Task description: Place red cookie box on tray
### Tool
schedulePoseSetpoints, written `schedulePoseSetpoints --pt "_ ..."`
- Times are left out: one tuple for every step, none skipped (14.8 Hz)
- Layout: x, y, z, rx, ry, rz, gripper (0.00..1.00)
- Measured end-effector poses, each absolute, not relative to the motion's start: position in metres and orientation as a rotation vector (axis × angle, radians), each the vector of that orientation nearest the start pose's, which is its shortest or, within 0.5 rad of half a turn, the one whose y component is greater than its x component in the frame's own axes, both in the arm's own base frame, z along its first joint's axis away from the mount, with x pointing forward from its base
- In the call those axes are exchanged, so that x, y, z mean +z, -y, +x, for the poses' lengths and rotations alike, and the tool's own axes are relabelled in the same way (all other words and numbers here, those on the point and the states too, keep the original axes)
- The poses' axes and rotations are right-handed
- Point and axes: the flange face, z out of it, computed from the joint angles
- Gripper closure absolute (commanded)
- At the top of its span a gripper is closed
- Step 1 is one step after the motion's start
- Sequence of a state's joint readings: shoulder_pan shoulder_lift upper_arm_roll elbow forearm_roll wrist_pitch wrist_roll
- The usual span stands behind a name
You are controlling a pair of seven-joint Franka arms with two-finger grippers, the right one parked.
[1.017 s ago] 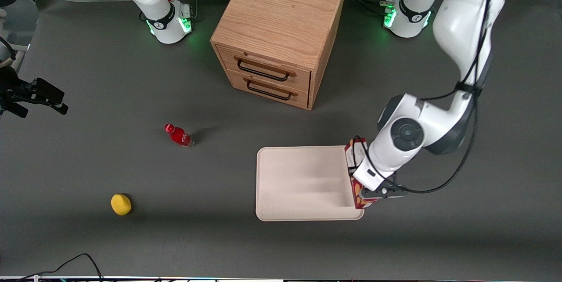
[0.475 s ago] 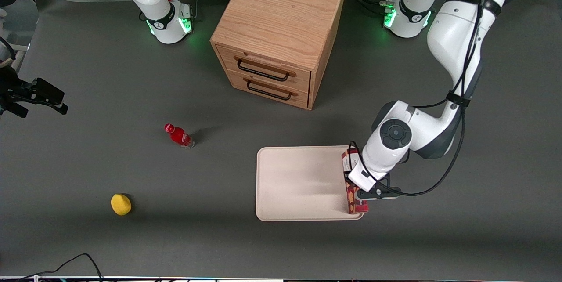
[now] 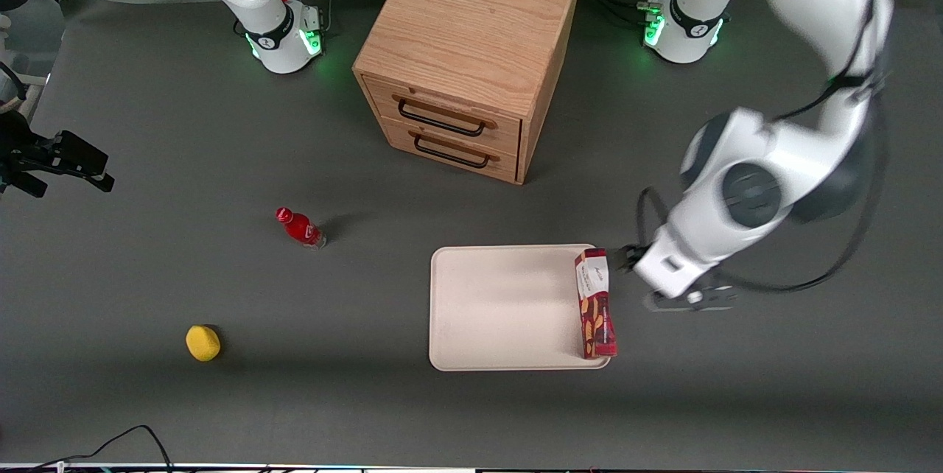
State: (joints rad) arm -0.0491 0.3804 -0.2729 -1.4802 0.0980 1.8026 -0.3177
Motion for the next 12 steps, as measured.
schedulePoseSetpoints --pt "0.495 0.148 0.630 0.108 -0.069 -3.122 0.00" --pt "0.524 0.119 0.616 0.144 -0.116 -3.111 0.00" --pt "0.552 0.089 0.600 0.180 -0.162 -3.103 0.00" --pt "0.573 0.063 0.584 0.226 -0.210 -3.100 0.00" --pt "0.587 0.039 0.567 0.263 -0.252 -3.103 0.00" --pt "0.596 0.018 0.550 0.283 -0.277 -3.108 0.00" --pt "0.601 -0.001 0.534 0.290 -0.292 -3.116 0.00" --pt "0.604 -0.017 0.518 0.290 -0.298 -3.125 0.00" --pt "0.608 -0.029 0.503 0.284 -0.293 -3.134 0.00" --pt "0.614 -0.035 0.491 0.270 -0.289 -3.141 0.00" --pt "0.621 -0.036 0.486 0.247 -0.298 -3.142 0.00" --pt "0.628 -0.032 0.484 0.224 -0.311 -3.140 0.00"
